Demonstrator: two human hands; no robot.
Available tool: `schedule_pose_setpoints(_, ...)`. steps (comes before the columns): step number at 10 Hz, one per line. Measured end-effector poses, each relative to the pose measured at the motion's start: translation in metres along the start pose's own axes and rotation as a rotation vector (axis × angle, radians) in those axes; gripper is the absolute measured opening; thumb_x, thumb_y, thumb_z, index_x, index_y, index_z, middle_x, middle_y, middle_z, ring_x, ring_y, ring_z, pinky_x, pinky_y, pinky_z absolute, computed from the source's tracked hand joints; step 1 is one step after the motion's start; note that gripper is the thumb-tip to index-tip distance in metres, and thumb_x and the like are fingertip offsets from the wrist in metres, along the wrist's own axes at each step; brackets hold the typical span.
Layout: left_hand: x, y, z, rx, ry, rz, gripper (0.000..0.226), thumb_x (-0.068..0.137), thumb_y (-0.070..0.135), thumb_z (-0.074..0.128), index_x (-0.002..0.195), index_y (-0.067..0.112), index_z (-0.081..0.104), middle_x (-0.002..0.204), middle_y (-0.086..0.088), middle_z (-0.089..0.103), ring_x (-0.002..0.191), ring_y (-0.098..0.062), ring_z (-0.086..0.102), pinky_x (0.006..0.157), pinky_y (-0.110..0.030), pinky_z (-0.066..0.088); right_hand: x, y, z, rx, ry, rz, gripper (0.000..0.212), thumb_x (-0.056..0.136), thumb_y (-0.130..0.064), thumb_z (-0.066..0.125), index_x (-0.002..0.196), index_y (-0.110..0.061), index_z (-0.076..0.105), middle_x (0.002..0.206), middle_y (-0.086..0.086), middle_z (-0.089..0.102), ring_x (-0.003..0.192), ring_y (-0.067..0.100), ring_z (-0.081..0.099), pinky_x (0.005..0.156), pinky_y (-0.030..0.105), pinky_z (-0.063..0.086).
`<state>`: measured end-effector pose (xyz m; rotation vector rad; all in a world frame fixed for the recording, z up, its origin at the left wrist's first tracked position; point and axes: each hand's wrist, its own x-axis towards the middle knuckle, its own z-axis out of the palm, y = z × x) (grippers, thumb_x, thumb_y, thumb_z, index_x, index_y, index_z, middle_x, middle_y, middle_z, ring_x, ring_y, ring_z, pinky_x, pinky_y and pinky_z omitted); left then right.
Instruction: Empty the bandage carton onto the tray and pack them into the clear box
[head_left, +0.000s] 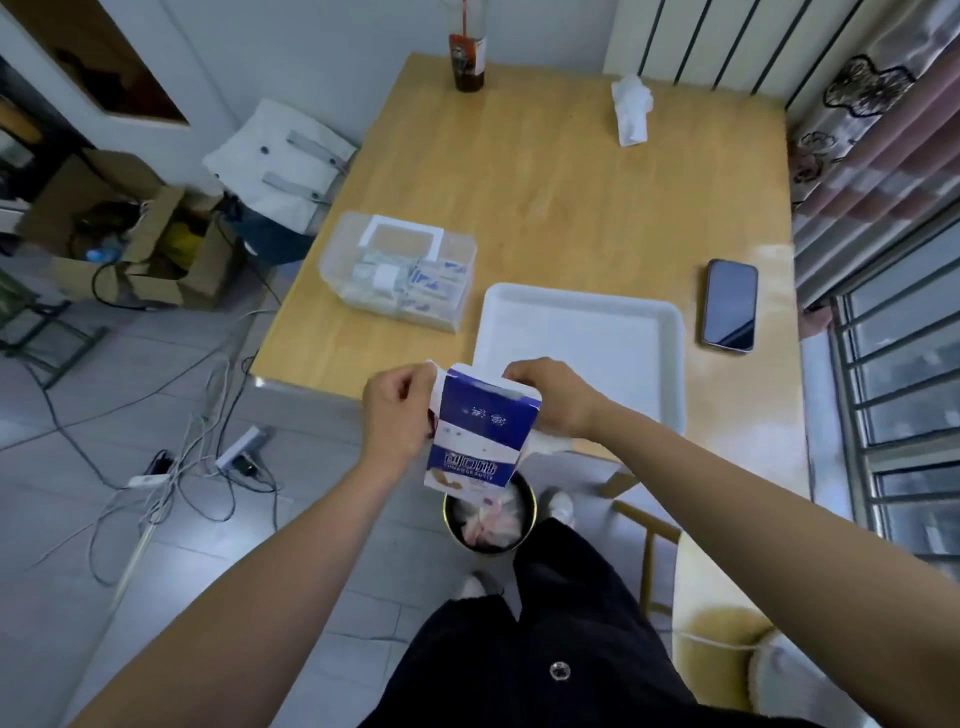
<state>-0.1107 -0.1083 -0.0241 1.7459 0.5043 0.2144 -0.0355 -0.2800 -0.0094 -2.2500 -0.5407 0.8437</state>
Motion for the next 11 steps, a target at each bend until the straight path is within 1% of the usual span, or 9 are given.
schedule_pose_setpoints(1, -0.032, -0.024, -0.024, 0.015, -0.027, -0.137, 0.043, 0.094, 0.016, 0.052, 0.053, 0.011, 0.037, 0.041, 0.011, 0.04, 0.042, 0.0, 0.037, 0.046, -0.021, 0.029, -0.02, -0.014, 0.035, -0.125, -0.231, 0.021, 0.012, 0.092, -0.016, 0.056, 0.096, -0.006, 0.062, 0.1, 0.001, 0.061, 0.095, 0.018, 0.055, 0.076, 0.026, 0.038)
schedule_pose_setpoints(2, -0.056, -0.048, -0.038, 0.098, -0.177, -0.408, 0.043, 0.099, 0.032, 0.046, 0.064, 0.008, 0.052, 0.046, 0.006, 0.057, 0.045, -0.005, 0.055, 0.044, -0.018, 0.039, -0.029, -0.002, 0.068, -0.105, -0.352, 0.133, 0.023, 0.089, -0.01, 0.056, 0.072, -0.023, 0.05, 0.084, -0.002, 0.058, 0.087, 0.017, 0.05, 0.07, 0.024, 0.036)
schedule_pose_setpoints(3, -0.067, -0.081, -0.042, 0.155, -0.309, -0.68, 0.047, 0.101, 0.04, 0.035, 0.082, 0.005, 0.061, 0.061, -0.008, 0.06, 0.05, -0.018, 0.054, 0.046, -0.023, 0.042, -0.031, 0.028, 0.099, -0.099, -0.342, 0.302, 0.011, 0.086, -0.012, 0.06, 0.077, -0.017, 0.06, 0.079, -0.003, 0.058, 0.083, 0.018, 0.052, 0.062, 0.021, 0.04)
schedule_pose_setpoints(4, -0.071, -0.112, -0.039, 0.216, -0.285, -0.785, 0.036, 0.102, 0.025, 0.036, 0.101, 0.0, 0.061, 0.072, -0.01, 0.057, 0.055, -0.02, 0.051, 0.05, -0.025, 0.043, -0.026, 0.055, 0.118, -0.123, -0.26, 0.438, 0.008, 0.083, -0.011, 0.06, 0.088, -0.006, 0.062, 0.084, 0.005, 0.057, 0.082, 0.02, 0.053, 0.068, 0.029, 0.042)
schedule_pose_setpoints(7, -0.051, -0.189, -0.008, 0.235, -0.274, -0.83, 0.017, 0.095, 0.012, 0.046, 0.093, 0.003, 0.059, 0.071, -0.008, 0.056, 0.054, -0.02, 0.049, 0.053, -0.025, 0.04, 0.033, 0.12, 0.173, -0.223, -0.052, 0.553, 0.007, 0.084, -0.008, 0.052, 0.088, -0.004, 0.056, 0.068, 0.005, 0.054, 0.071, 0.025, 0.058, 0.052, 0.025, 0.039)
schedule_pose_setpoints(8, -0.046, -0.221, 0.002, 0.272, -0.277, -0.845, 0.016, 0.095, 0.015, 0.048, 0.09, 0.005, 0.059, 0.075, -0.01, 0.058, 0.058, -0.021, 0.051, 0.057, -0.026, 0.043, 0.054, 0.145, 0.201, -0.219, -0.036, 0.579, 0.022, 0.088, -0.004, 0.049, 0.108, -0.002, 0.055, 0.094, 0.013, 0.061, 0.084, 0.028, 0.06, 0.061, 0.028, 0.04)
schedule_pose_setpoints(9, -0.046, -0.252, 0.009, 0.327, -0.309, -0.83, 0.024, 0.094, 0.024, 0.05, 0.105, 0.006, 0.061, 0.097, -0.018, 0.066, 0.076, -0.031, 0.062, 0.075, -0.035, 0.05, 0.067, 0.163, 0.224, -0.205, -0.099, 0.574, 0.039, 0.09, -0.007, 0.051, 0.128, -0.003, 0.044, 0.12, 0.015, 0.057, 0.109, 0.03, 0.057, 0.076, 0.029, 0.042)
schedule_pose_setpoints(10, -0.047, -0.283, 0.013, 0.402, -0.362, -0.83, 0.025, 0.094, 0.025, 0.047, 0.108, 0.009, 0.06, 0.112, -0.016, 0.064, 0.103, -0.037, 0.062, 0.09, -0.045, 0.049, 0.075, 0.183, 0.241, -0.237, -0.239, 0.546, 0.044, 0.091, -0.014, 0.053, 0.132, -0.003, 0.042, 0.129, 0.016, 0.054, 0.117, 0.032, 0.054, 0.088, 0.031, 0.045)
schedule_pose_setpoints(11, -0.051, -0.289, 0.02, 0.437, -0.384, -0.802, 0.018, 0.094, 0.022, 0.045, 0.101, 0.013, 0.059, 0.111, -0.015, 0.064, 0.103, -0.037, 0.061, 0.088, -0.043, 0.05, 0.068, 0.189, 0.244, -0.277, -0.355, 0.518, 0.04, 0.094, -0.02, 0.051, 0.131, -0.005, 0.048, 0.13, 0.015, 0.055, 0.118, 0.03, 0.053, 0.092, 0.032, 0.044)
